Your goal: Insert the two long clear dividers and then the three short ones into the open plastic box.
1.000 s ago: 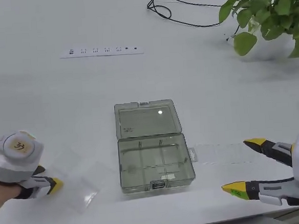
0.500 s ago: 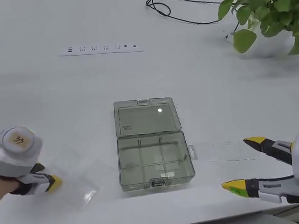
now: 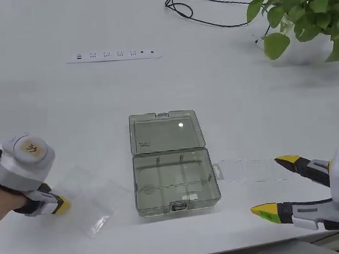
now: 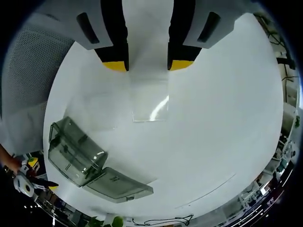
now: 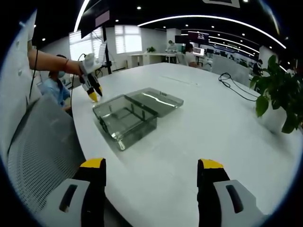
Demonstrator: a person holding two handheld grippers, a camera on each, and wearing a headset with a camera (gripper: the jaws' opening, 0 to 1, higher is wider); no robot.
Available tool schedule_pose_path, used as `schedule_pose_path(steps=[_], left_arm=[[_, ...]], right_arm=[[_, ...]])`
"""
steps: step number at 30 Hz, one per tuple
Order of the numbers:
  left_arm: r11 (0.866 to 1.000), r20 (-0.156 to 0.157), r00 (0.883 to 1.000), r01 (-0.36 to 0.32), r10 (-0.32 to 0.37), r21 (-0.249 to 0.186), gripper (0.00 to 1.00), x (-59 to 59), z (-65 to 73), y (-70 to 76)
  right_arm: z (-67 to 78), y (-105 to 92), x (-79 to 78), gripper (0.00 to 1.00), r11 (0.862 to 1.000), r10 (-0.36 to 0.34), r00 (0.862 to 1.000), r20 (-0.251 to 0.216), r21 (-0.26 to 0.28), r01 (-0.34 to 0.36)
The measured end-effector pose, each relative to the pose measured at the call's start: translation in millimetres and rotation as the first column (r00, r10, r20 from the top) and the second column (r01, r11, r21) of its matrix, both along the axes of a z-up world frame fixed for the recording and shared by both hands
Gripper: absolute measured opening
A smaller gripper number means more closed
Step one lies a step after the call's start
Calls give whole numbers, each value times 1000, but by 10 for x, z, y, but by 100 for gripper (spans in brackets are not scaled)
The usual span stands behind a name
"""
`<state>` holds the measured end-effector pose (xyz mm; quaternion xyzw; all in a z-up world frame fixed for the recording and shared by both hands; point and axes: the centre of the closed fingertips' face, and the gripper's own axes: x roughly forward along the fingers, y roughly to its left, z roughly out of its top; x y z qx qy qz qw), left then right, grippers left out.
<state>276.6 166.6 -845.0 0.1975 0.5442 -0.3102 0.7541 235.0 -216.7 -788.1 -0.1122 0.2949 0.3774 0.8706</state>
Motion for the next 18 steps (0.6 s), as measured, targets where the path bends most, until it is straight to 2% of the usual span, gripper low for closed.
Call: schedule_pose_path(steps=[7,14,18], left_arm=[[1000,-13,1000,-3,3,-30,31,-36,8,-23],[995,-15,999,-50,49,-85,30,-56,34,-51],[985,-4,995,-98,98,-139,30,-42,90,-75]], right_arm=[[-11,0,-32,79,1000,5,1000,-7,-7,-5],[25,24,-24,77,1000,11,1000,-6,-5,-11],[66,44,-15,77,1000,15,1000,-2,-4,-15]])
